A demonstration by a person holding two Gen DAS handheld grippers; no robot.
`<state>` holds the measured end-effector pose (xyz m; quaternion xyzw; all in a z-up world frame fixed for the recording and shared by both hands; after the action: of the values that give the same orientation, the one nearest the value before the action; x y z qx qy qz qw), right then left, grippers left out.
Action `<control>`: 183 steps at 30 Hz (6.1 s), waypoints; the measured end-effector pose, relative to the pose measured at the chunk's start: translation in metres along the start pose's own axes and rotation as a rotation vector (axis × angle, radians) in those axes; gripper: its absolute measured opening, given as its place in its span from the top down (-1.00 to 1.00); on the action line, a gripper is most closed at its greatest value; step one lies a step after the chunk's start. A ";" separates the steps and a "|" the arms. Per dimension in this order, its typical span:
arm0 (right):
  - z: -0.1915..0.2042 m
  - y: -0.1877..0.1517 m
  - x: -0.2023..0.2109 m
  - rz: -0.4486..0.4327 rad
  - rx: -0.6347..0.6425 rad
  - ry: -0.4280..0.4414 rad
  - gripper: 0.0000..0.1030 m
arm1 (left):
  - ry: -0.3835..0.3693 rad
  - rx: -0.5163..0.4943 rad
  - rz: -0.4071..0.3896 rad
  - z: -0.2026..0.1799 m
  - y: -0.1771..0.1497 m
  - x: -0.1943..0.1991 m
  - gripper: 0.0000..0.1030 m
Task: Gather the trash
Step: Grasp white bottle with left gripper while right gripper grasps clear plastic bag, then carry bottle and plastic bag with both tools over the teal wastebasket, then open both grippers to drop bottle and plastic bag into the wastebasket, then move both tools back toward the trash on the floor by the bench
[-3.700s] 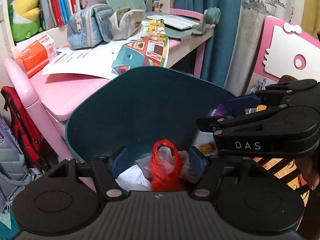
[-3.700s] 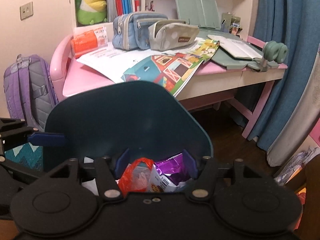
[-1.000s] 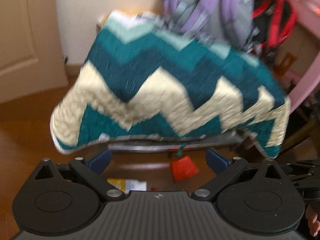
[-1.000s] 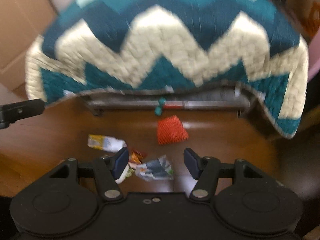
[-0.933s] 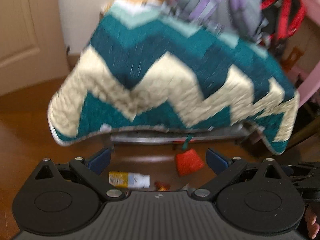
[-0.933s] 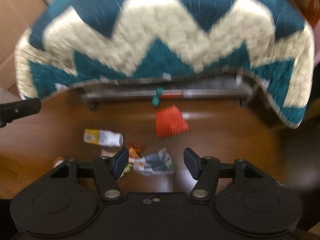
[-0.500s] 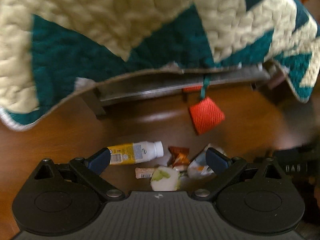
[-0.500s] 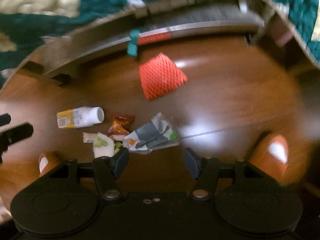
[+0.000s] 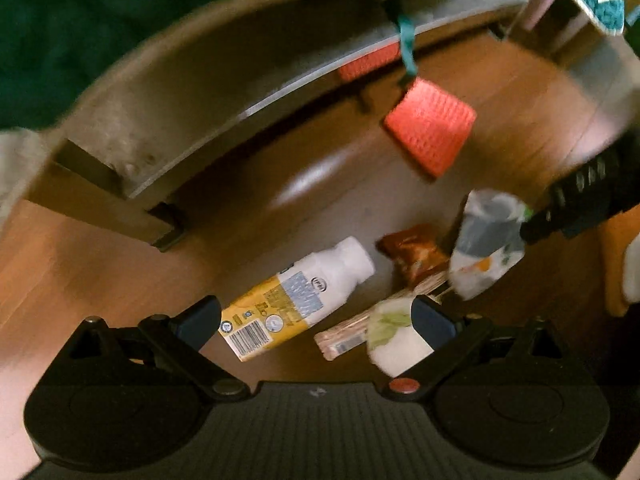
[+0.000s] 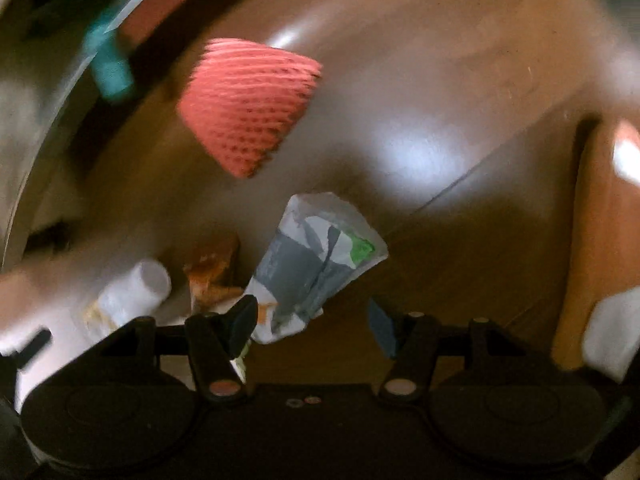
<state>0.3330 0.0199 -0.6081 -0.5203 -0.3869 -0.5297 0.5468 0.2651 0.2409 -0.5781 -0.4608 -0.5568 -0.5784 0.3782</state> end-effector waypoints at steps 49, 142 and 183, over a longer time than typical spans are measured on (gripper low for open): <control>0.013 -0.024 0.106 -0.229 0.331 0.005 0.98 | -0.027 0.168 0.015 0.017 -0.001 0.013 -0.17; -0.342 0.068 0.699 -1.036 0.402 -0.046 0.84 | -0.258 -0.214 -0.666 -0.564 0.438 0.483 -0.07; -0.268 -0.080 0.738 -1.114 0.549 0.089 0.10 | -0.226 -0.175 -0.804 -0.474 0.301 0.593 -0.53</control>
<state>0.3233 -0.3646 0.0813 -0.0584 -0.6991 -0.6378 0.3178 0.3264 -0.2126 0.0978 -0.2979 -0.6790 -0.6707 0.0187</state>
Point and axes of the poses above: each gripper's, at about its wrist camera, not at the fingertips, and x roughly against the way its jaws point, z to its left, y to its top, the point moved 2 cm from there along -x, roughly the way its jaws point, and after that the axes turned 8 degrees about -z, right-handed, at the moved point
